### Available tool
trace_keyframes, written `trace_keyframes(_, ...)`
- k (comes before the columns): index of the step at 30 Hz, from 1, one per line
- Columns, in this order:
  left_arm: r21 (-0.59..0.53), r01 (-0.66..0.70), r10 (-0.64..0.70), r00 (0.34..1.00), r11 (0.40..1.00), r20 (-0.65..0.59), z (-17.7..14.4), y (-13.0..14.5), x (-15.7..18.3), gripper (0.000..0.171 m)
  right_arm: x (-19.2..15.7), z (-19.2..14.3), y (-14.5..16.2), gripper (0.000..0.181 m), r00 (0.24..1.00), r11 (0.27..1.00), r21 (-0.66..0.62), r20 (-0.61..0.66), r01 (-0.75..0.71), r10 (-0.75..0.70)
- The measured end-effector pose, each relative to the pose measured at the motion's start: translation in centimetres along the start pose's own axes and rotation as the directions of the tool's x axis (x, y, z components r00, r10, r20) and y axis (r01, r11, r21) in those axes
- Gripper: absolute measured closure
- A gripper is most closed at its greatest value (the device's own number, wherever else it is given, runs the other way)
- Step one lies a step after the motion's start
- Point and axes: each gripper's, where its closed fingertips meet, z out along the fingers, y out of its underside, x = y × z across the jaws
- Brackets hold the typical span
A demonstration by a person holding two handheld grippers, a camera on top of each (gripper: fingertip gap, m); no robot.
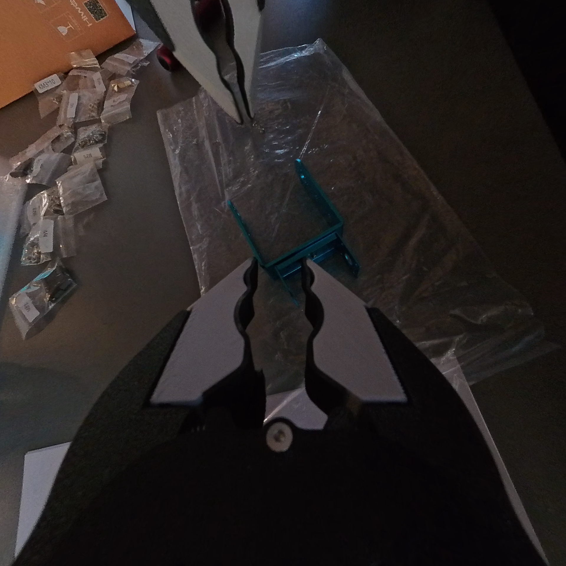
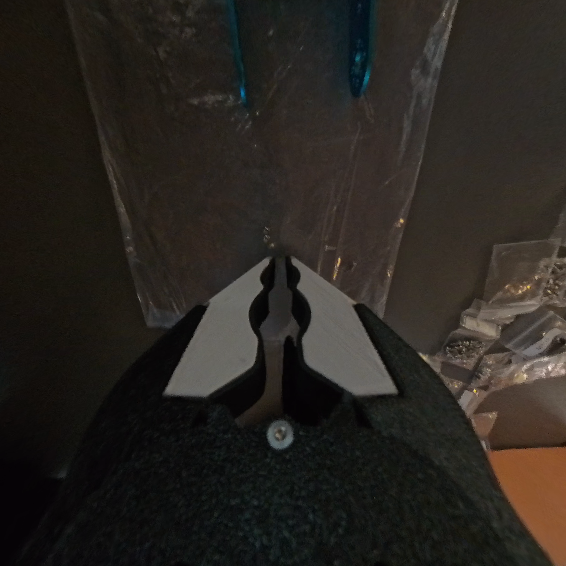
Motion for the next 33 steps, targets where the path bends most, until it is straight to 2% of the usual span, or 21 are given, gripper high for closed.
trace_keyframes(4, 0.000, -0.002, 0.002, 1.000, 1.000, 0.001, 0.0, 0.0, 0.0, 0.144, -0.2, -1.2, -0.2, 0.172, 0.999, 0.997, 0.061, 0.021, -0.043, 0.041)
trace_keyframes(11, 0.000, -0.002, 0.002, 1.000, 1.000, 0.002, 0.0, 0.0, 0.0, 0.144, -0.5, -0.1, -0.8, 0.171, 1.000, 0.999, 0.017, 0.016, 0.027, -0.027)
trace_keyframes(22, 0.000, -0.004, 0.004, 1.000, 1.000, 0.003, 0.0, 0.0, 0.0, 0.144, -0.7, 0.3, -1.0, 0.173, 0.998, 0.999, 0.021, 0.031, 0.048, -0.049)
trace_keyframes(24, 0.000, -0.003, 0.003, 1.000, 1.000, 0.002, 0.0, 0.0, 0.0, 0.144, -0.8, 0.3, -0.9, 0.177, 0.998, 0.998, 0.020, 0.033, 0.054, -0.055)
trace_keyframes(33, 0.000, -0.003, 0.003, 1.000, 1.000, 0.002, 0.0, 0.0, 0.0, 0.144, -0.2, -0.3, -0.9, 0.178, 0.998, 0.998, 0.028, -0.013, 0.058, -0.057)
